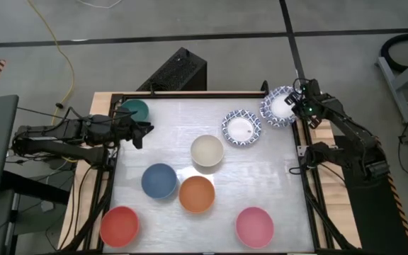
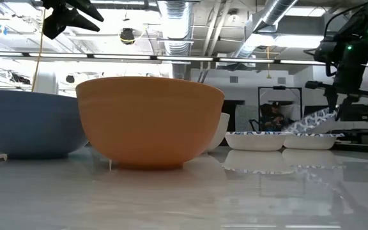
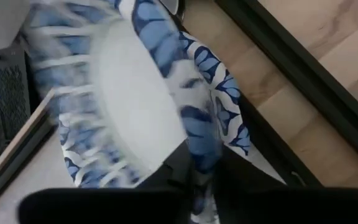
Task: Nest bowls inside each other
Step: Stack the bottom blue patterned bowl into the blue patterned bowl, then adjust the blue patterned bowl
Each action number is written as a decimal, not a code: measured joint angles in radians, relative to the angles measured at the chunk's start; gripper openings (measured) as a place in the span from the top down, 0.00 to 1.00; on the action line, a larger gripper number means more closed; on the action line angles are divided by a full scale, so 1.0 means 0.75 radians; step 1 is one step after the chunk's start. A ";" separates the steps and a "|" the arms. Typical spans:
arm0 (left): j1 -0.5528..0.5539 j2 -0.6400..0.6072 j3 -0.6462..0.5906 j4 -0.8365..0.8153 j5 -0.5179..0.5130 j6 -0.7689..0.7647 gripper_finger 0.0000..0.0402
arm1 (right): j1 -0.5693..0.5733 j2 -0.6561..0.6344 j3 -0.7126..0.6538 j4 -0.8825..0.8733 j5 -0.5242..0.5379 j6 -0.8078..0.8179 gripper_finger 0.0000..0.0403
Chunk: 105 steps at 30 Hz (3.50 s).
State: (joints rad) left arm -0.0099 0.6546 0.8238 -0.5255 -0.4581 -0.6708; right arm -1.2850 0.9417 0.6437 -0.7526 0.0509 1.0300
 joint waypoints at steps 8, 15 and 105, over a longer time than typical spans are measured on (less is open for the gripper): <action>0.000 0.000 0.000 -0.001 -0.012 0.006 0.71 | 0.001 0.000 0.000 0.002 -0.035 -0.099 0.58; 0.000 0.000 0.000 -0.001 -0.013 -0.005 0.71 | 0.002 -0.049 0.000 0.004 -0.035 -0.188 0.39; 0.000 0.002 -0.012 -0.084 0.002 -0.044 0.71 | 0.385 0.298 0.126 -0.242 0.462 -0.047 0.63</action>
State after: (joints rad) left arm -0.0101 0.6563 0.8150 -0.5884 -0.4564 -0.7036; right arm -0.9963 1.1651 0.7380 -0.9344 0.3975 0.9948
